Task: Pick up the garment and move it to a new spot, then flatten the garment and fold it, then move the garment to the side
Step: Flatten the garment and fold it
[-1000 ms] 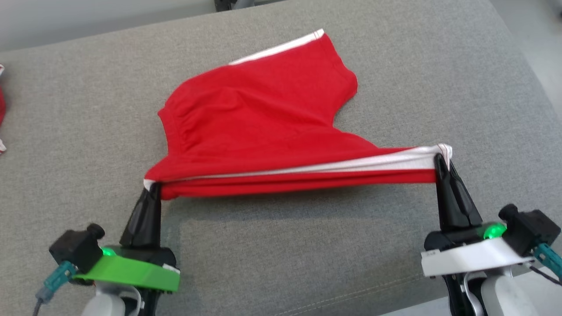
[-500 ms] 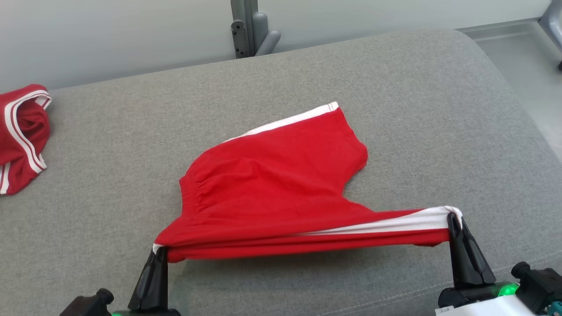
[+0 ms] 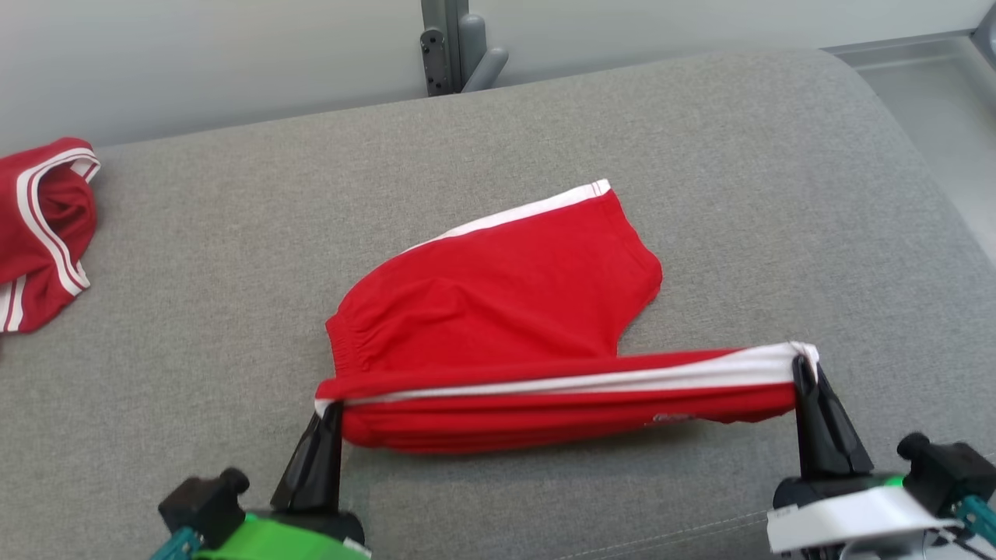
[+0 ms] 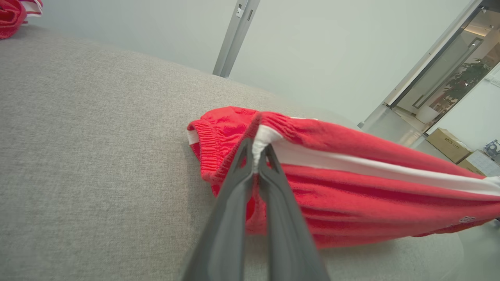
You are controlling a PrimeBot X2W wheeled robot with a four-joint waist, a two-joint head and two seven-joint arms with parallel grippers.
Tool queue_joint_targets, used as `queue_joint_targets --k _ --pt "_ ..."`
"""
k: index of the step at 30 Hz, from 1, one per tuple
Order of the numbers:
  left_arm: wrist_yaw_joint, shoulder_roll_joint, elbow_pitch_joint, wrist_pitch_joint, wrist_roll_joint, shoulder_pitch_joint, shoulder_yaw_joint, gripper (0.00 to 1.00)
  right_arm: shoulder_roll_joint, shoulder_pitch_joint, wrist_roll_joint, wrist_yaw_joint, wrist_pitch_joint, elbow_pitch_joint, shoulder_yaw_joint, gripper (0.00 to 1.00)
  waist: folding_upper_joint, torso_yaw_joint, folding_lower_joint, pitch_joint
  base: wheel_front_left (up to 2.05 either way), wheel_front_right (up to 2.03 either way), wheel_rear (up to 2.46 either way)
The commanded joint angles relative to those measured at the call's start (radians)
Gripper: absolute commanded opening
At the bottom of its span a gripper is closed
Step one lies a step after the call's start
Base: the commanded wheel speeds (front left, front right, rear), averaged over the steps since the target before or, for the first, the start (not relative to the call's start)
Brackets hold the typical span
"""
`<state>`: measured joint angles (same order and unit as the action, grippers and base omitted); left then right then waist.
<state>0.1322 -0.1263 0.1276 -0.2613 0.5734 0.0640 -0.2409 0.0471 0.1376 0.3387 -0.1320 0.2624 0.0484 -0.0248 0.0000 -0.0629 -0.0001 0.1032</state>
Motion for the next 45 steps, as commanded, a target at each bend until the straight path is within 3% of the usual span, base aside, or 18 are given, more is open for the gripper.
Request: queue_joint_targets --k 1,6,13,23,32,44,45 --pt "-0.005 -0.001 0.017 -0.005 0.013 -0.044 0.0 0.0 0.007 -0.035 -0.011 0.002 0.004 -0.014 0.011 0.0 0.0 0.007 0.0001 0.017 0.0 0.0 0.0" --pt "-0.007 0.018 0.121 0.001 0.022 -0.169 -0.012 0.0 0.031 -0.153 -0.016 0.002 0.004 -0.082 0.013 0.0 0.0 0.022 0.0001 0.064 0.0 0.0 0.0" --pt "-0.05 0.04 0.318 0.016 0.005 -0.385 -0.013 0.0 0.095 -0.384 -0.008 0.002 0.004 -0.253 -0.046 0.0 0.0 0.045 0.0001 0.154 0.0 0.0 0.0" --pt "-0.09 0.05 0.479 0.022 0.012 -0.557 0.002 0.0 0.141 -0.64 0.014 0.002 0.004 -0.471 -0.154 0.0 0.0 0.068 0.0001 0.227 0.0 0.0 0.0" --pt "-0.084 0.064 0.578 0.014 0.023 -0.658 -0.024 0.0 0.16 -0.852 0.045 0.002 0.004 -0.7 -0.252 0.0 0.0 0.092 0.0001 0.258 0.0 0.0 0.0" --pt "-0.094 0.073 0.617 0.001 0.056 -0.713 -0.088 0.0 0.157 -1.01 0.063 0.002 0.004 -0.93 -0.282 0.0 0.0 0.131 0.0001 0.262 0.0 0.0 0.0" --pt "-0.097 0.073 0.615 0.0 0.057 -0.717 -0.098 0.0 0.156 -1.017 0.062 0.002 0.004 -0.941 -0.278 0.12 0.0 0.133 0.0001 0.261 0.0 0.0 0.0"
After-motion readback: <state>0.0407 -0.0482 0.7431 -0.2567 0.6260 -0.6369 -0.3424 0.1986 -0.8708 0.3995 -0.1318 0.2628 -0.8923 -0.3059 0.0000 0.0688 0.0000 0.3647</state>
